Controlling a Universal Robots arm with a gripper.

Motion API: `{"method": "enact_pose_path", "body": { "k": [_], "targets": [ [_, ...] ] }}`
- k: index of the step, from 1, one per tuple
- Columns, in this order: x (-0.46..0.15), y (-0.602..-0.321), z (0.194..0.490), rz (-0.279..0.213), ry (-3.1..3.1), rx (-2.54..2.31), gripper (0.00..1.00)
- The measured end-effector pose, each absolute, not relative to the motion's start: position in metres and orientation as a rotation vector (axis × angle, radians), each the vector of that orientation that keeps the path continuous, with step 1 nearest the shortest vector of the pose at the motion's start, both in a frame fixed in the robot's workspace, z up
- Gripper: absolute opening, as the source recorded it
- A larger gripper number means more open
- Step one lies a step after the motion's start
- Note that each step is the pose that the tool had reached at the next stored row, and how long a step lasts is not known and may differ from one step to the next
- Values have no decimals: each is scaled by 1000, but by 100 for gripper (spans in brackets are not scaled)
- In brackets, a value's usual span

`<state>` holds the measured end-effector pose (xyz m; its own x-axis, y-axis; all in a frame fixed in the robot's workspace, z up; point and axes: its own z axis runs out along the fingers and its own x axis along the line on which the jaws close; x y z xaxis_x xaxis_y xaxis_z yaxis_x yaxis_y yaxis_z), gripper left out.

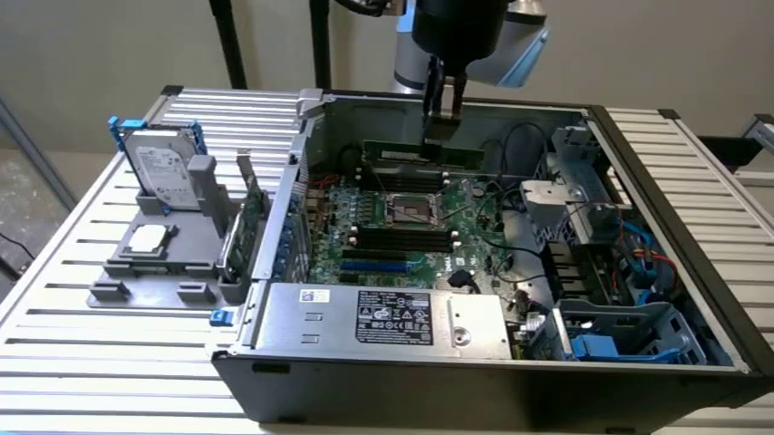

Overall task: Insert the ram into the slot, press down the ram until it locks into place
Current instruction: 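Insert the ram into the slot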

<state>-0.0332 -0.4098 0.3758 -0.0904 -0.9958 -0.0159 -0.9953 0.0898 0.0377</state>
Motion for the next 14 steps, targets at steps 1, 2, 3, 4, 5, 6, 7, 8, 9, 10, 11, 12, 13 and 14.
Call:
{"method": "enact_pose_path", "body": {
  "k": [1,2,3,4,5,6,7,8,9,10,11,12,13,14],
  "targets": [
    [-33,-410,374,-60,-2323,2094,13],
    [-33,-410,372,-60,-2333,2083,13],
    [-33,-410,371,-60,-2336,2080,13],
    [-33,-410,369,-60,-2336,2079,13],
    [-33,-410,367,-60,-2336,2079,13],
    [-33,-410,365,-60,-2336,2079,13],
    [-33,-410,363,-60,-2336,2079,13],
    [-33,-410,361,-60,-2335,2080,13],
    [-33,-410,360,-60,-2332,2084,13],
    [-33,-410,358,-60,-2326,2090,13],
    [-33,-409,356,-60,-2318,2099,13],
    [-33,-409,354,-59,-2309,2109,13],
    [-33,-409,352,-59,-2299,2120,13],
    [-33,-409,350,-59,-2289,2129,13]
  ]
}}
